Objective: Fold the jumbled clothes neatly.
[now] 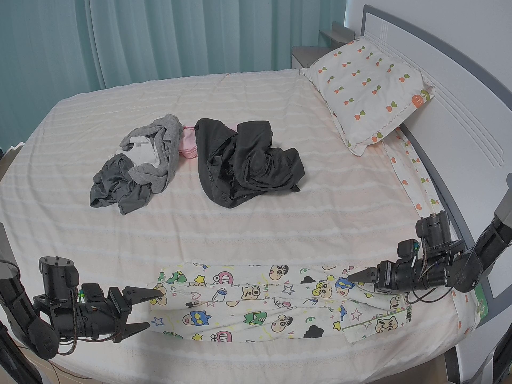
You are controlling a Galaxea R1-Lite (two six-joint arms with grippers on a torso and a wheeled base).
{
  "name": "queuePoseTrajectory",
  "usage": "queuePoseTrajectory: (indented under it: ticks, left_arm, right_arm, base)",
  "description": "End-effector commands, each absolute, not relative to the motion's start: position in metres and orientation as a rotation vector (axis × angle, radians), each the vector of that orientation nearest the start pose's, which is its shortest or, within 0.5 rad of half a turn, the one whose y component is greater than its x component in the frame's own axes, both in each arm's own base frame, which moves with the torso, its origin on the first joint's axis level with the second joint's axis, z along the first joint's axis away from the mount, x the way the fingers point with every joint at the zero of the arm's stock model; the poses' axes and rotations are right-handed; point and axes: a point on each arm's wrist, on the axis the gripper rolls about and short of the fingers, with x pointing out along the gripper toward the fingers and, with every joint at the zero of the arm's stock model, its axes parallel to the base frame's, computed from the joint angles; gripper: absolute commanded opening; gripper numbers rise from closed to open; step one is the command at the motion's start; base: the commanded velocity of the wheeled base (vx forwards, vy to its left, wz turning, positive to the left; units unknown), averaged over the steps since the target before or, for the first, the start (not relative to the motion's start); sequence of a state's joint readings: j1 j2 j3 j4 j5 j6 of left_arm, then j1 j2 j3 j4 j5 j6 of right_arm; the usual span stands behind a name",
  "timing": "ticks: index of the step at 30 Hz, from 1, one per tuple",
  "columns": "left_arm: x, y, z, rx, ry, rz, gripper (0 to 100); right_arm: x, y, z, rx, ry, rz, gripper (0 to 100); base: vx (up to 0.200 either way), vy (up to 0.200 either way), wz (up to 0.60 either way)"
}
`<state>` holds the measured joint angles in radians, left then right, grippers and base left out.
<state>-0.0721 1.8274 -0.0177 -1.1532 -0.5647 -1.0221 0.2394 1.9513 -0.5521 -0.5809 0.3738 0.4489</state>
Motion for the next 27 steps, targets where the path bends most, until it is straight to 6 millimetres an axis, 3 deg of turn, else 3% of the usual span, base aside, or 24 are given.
queuePoseTrajectory:
  ticks: [1, 8, 12, 16, 18, 21, 27]
  left_arm:
    - [0.183, -0.025, 0.041, -1.115, 0.924, -0.224, 100]
    - [0.183, -0.025, 0.041, -1.114, 0.924, -0.225, 100]
    - [0.183, -0.025, 0.041, -1.114, 0.924, -0.225, 100]
    - [0.183, -0.025, 0.041, -1.114, 0.924, -0.225, 100]
    - [0.183, -0.025, 0.041, -1.115, 0.924, -0.224, 100]
    - [0.183, -0.025, 0.041, -1.115, 0.924, -0.224, 100]
    - [0.183, -0.025, 0.041, -1.114, 0.924, -0.225, 100]
  right_arm:
    - [0.270, 0.075, 0.030, 0.471, 1.015, 0.373, 100]
    - [0.263, 0.074, 0.036, 0.461, 0.997, 0.380, 100]
    - [0.266, 0.074, 0.053, 0.455, 0.924, 0.399, 100]
    - [0.280, 0.075, 0.084, 0.419, 0.788, 0.420, 100]
    - [0.286, 0.074, 0.089, 0.400, 0.774, 0.421, 100]
    - [0.294, 0.072, 0.085, 0.311, 0.815, 0.432, 100]
    - [0.313, 0.061, 0.037, 0.078, 0.914, 0.485, 100]
  base:
    - [0.000, 0.000, 0.00]
    - [0.000, 0.000, 0.00]
    - [0.000, 0.000, 0.00]
    - [0.000, 0.000, 0.00]
    - [0.000, 0.000, 0.00]
    - [0.000, 0.000, 0.00]
    - [0.000, 0.000, 0.00]
